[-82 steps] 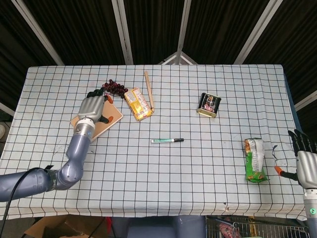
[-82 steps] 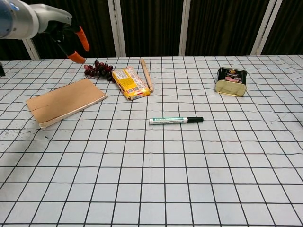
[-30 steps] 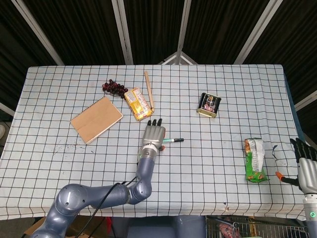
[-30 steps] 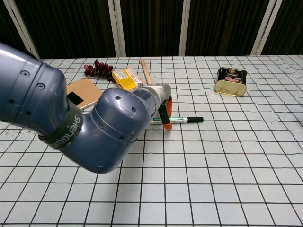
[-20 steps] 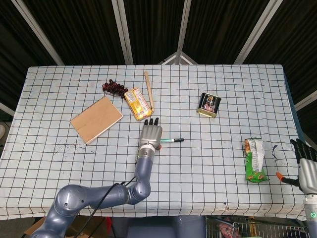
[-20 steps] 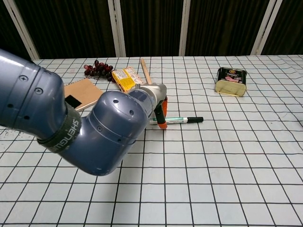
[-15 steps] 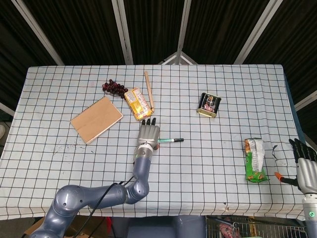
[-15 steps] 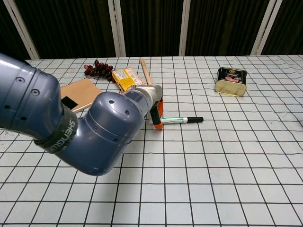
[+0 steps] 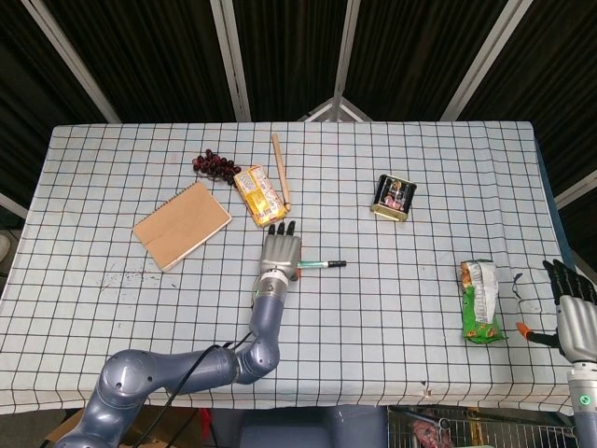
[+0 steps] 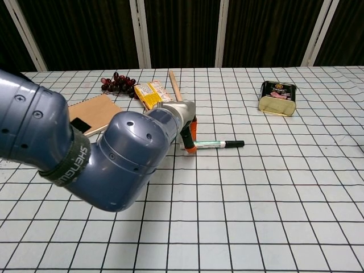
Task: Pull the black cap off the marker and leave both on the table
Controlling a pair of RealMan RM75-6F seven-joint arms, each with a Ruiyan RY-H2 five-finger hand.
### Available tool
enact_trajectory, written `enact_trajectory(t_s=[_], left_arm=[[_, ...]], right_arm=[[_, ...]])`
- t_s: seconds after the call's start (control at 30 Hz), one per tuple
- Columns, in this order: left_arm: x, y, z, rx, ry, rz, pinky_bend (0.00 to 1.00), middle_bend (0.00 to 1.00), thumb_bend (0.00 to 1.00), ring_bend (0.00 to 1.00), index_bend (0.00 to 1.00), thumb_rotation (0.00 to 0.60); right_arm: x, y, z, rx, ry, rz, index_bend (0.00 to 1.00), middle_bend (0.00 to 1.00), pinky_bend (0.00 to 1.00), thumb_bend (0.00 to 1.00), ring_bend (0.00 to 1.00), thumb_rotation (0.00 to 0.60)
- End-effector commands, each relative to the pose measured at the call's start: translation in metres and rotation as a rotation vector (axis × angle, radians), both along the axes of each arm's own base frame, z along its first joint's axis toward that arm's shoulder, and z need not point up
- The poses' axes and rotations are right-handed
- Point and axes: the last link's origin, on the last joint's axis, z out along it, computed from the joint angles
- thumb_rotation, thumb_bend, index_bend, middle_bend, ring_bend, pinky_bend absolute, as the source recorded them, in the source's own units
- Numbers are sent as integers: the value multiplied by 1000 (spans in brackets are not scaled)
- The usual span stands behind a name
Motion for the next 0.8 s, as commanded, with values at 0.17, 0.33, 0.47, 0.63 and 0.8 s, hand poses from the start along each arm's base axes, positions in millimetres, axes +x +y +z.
enact_trajectory(t_s=[0.17,0.33,0.47,0.63,0.8], left_arm=[[-1,-2,-1,-5,7,6,0,0,454,0,520,600],[3,-2,0,-9,-12,-3,0,0,554,0,537,600],[1,-2,0,-3,7,-5,0,0,551,0,537,600],[-2,-1,-2,-9,13,7,0,5,568,0,578,600],[-2,2,-1,7,-29,25,0,55,608,0,639,600]], right_arm=[[-2,1,0,0,-2,-5,20,0,0,178,0,600],[-2,2,0,1,-2,-3,20,0,0,177,0,600],[-3,3,0,3,-1,-5,20,0,0,178,0,600],[-3,4,-2,11,0,-8,20,0,0,177,0,600],[-4,5,-2,11,1,-15,20,0,0,177,0,600]])
